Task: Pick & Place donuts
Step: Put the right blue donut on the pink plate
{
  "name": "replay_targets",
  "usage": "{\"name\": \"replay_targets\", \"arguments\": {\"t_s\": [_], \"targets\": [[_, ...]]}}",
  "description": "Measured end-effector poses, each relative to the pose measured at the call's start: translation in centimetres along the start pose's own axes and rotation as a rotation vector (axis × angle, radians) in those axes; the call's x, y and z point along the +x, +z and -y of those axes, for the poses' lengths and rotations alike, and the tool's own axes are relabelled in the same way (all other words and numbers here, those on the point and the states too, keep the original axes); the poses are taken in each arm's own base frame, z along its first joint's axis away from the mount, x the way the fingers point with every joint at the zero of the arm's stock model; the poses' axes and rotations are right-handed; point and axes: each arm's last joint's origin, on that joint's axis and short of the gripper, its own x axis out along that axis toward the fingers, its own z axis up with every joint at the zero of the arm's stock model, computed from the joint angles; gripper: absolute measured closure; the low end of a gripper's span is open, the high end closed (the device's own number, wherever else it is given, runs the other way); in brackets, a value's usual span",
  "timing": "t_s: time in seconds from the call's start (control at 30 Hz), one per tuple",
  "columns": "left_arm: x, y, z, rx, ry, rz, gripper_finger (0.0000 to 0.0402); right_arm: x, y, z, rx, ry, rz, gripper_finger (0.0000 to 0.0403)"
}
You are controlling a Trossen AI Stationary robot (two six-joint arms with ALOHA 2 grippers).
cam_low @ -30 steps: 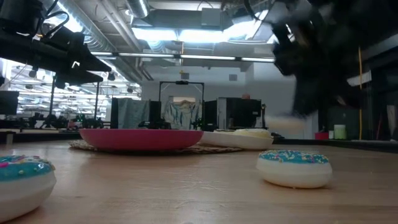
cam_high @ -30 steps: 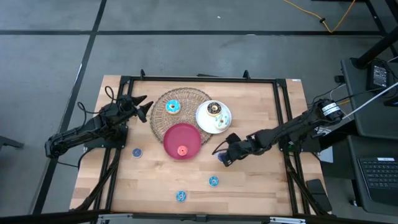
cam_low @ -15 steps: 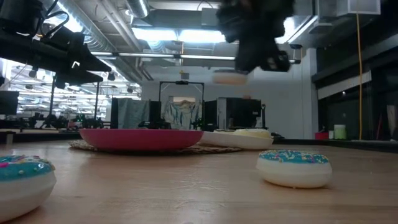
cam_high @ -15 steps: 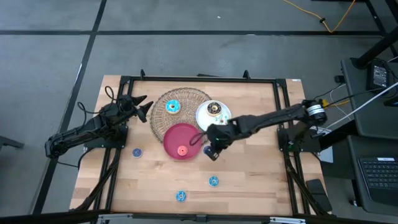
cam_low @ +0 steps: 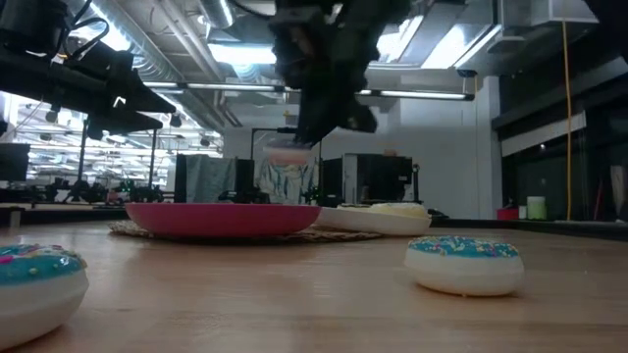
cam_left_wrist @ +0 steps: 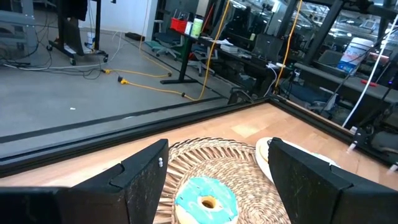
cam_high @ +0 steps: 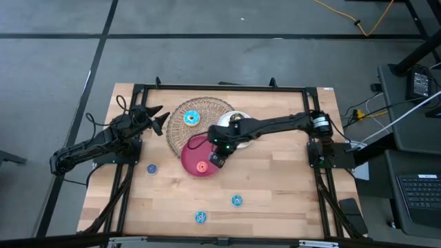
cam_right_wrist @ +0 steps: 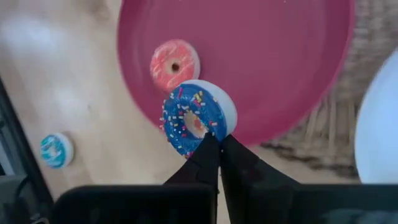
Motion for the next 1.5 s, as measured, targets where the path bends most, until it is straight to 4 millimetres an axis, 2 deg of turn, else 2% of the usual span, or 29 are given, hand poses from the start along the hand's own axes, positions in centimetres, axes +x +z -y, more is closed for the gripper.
{"name": "replay_targets", "arguments": {"t_s": [0.27,0.53,0.83,1.2,1.5], "targets": [[0.0,0.0,0.0,0.0,0.0,0.0,0.0135,3.7,1.2,0.4,-0.078,-0.017,-0.05,0.0393],[0.0,0.0,0.0,0.0,0.0,0.0,0.0135,6.2,1.5,0.5,-0.124,-0.015,-0.09,0.0393],[0.0,0.0,0.0,0.0,0.0,0.0,0.0135,6.6,1.6,0.9,-0.14,-0.012,-0.104,0.0391],[0.0,0.0,0.0,0.0,0.0,-0.001,0.0135,6.6,1.6,1.1,-0.14,-0.018,-0.111,0.0342],[0.0,0.0,0.0,0.0,0.0,0.0,0.0135,6.5,1.9,1.6,-0.12,-0.022,-0.108,0.0379]]}}
